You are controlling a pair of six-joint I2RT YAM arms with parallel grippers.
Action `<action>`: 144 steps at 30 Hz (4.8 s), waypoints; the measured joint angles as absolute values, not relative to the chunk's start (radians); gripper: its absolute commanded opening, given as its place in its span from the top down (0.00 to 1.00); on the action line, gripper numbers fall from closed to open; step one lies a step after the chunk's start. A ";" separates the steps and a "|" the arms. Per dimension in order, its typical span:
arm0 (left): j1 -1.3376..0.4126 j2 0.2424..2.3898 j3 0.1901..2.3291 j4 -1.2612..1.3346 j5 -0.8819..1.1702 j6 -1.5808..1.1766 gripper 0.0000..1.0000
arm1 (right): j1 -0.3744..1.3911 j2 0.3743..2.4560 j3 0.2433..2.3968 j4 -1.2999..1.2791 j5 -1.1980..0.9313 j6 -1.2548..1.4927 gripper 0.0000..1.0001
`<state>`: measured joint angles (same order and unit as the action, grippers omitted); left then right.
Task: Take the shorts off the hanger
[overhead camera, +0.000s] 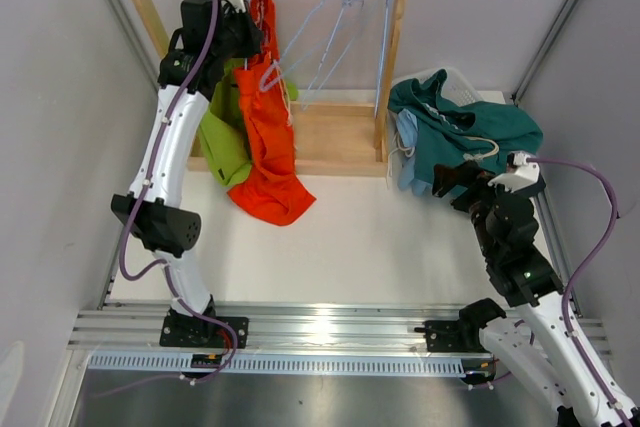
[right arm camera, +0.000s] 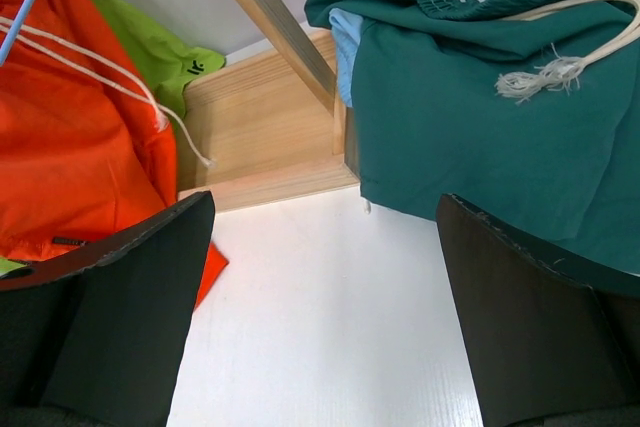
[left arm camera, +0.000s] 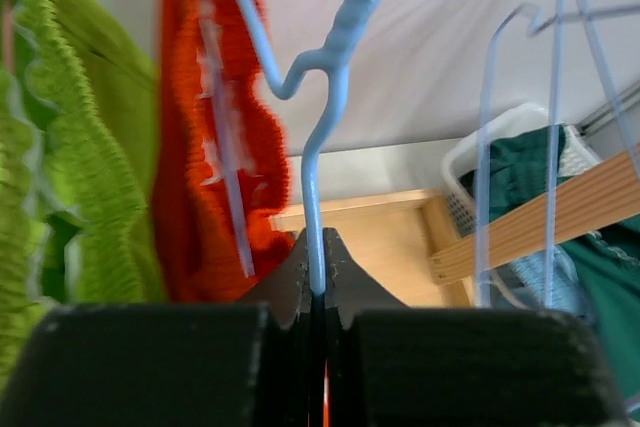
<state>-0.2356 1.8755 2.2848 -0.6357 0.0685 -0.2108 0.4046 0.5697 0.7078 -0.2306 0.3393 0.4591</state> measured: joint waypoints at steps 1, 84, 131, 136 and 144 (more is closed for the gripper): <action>-0.236 1.871 2.278 -0.633 0.060 -0.205 1.00 | 0.405 0.569 0.708 -0.231 0.337 0.459 0.02; -0.200 1.568 2.276 -0.908 0.120 -0.272 1.00 | 0.982 2.064 1.954 -0.143 0.432 0.349 1.00; -0.482 1.425 2.223 -1.080 -0.252 -0.252 1.00 | 1.325 1.596 1.298 -0.231 0.746 0.551 1.00; -0.427 1.637 2.415 -1.032 -0.222 -0.207 1.00 | 1.450 1.462 1.171 -0.313 0.833 0.666 1.00; -0.323 1.813 2.442 -0.892 -0.161 -0.147 1.00 | 1.545 1.319 1.075 -0.433 0.942 0.763 1.00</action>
